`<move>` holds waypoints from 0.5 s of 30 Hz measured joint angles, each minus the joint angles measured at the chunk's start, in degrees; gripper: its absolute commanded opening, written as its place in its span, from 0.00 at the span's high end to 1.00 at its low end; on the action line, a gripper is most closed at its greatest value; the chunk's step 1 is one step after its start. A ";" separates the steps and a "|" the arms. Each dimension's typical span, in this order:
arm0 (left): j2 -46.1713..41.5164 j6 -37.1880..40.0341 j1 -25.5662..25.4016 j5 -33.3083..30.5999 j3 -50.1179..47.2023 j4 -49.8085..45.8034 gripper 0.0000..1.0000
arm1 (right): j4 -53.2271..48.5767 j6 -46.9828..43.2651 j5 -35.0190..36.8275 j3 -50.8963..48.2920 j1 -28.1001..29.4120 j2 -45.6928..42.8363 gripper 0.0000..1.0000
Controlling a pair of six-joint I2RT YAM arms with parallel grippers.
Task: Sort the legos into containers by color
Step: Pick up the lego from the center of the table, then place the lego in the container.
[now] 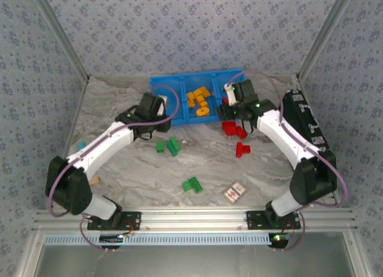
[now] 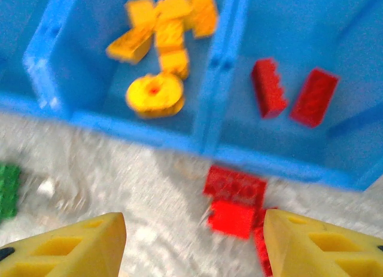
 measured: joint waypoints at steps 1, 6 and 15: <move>2.10 0.85 1.01 0.07 1.25 1.14 0.66 | 0.81 0.04 0.00 -2.95 1.55 -2.03 0.37; 14.29 3.74 3.80 1.38 7.78 5.88 0.66 | 5.46 1.11 -0.42 -18.36 8.76 -11.08 0.39; 29.07 4.20 5.27 3.13 15.78 9.84 0.59 | 8.52 6.16 0.68 -27.08 26.88 -15.32 0.39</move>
